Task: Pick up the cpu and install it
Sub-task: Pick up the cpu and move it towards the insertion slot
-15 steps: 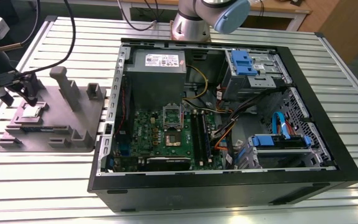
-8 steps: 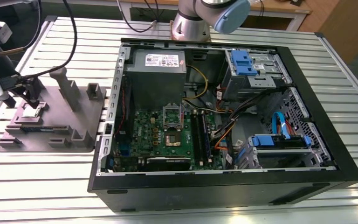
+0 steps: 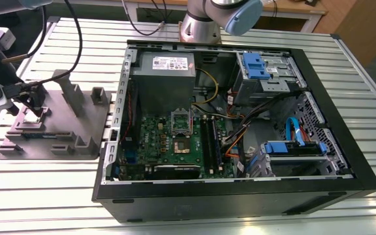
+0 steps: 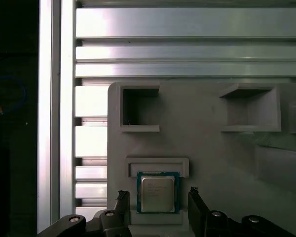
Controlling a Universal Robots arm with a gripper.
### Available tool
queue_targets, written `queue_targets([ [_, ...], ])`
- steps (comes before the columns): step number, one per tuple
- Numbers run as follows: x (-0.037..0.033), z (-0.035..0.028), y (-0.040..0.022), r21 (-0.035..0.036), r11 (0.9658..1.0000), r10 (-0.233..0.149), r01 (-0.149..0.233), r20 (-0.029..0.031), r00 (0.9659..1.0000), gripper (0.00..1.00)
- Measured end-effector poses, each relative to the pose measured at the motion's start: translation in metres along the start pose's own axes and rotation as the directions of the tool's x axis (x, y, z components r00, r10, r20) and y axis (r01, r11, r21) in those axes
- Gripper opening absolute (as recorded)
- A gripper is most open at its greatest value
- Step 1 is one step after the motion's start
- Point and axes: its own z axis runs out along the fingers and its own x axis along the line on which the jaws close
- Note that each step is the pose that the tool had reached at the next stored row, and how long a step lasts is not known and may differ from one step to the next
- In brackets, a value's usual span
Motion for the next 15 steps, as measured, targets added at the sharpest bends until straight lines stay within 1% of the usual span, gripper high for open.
queue_targets([
  [7,0.0000,0.0006,0.0000,-0.0001,1.0000,0.000,0.000,0.0001,1.0000,0.59],
  [15,0.0000,0.0041,-0.0002,0.0000,1.0000,0.000,0.000,0.0000,1.0000,0.59],
])
